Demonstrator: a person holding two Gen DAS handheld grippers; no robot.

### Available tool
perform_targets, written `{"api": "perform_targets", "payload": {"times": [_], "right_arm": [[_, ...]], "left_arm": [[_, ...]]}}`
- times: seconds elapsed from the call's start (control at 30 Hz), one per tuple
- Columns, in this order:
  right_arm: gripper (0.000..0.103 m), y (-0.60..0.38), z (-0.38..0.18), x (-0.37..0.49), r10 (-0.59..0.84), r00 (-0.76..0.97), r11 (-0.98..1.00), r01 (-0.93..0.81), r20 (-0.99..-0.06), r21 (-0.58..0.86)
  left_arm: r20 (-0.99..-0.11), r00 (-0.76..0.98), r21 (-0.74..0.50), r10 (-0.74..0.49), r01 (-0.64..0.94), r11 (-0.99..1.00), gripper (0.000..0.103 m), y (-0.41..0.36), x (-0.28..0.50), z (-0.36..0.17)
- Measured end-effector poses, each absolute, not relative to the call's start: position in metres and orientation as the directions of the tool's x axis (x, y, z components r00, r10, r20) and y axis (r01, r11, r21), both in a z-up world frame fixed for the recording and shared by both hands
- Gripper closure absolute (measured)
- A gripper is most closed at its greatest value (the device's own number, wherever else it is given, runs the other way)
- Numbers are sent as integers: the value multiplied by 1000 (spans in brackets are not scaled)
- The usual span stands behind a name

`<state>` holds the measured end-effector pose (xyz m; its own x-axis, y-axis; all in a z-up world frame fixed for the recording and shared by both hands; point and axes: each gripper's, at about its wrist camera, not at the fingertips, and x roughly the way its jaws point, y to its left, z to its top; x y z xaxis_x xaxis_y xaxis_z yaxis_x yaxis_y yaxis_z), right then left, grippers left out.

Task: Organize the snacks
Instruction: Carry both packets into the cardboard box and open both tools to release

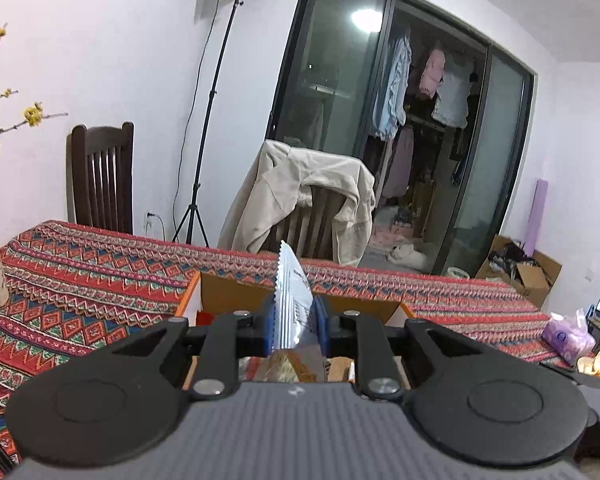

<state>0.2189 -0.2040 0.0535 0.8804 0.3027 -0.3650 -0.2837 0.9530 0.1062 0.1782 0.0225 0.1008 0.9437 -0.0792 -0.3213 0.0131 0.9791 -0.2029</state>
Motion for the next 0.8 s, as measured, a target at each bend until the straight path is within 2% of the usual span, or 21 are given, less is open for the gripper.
{"api": "perform_targets", "payload": {"times": [0.17, 0.27, 0.47, 0.8], "right_arm": [[56, -204, 55, 220, 299, 884, 954, -279, -358, 107], [56, -200, 56, 223, 299, 885, 954, -280, -358, 104], [56, -193, 54, 237, 290, 882, 957, -271, -372, 103], [56, -189, 25, 270, 282, 885, 959, -252, -370, 130]], "left_arm": [[-259, 963, -198, -74, 22, 980, 82, 23, 161, 121], [-254, 964, -187, -80, 32, 982, 82, 13, 164, 129], [-309, 947, -192, -87, 28, 981, 82, -6, 202, 113], [-393, 918, -188, -52, -25, 982, 82, -4, 262, 55]]}}
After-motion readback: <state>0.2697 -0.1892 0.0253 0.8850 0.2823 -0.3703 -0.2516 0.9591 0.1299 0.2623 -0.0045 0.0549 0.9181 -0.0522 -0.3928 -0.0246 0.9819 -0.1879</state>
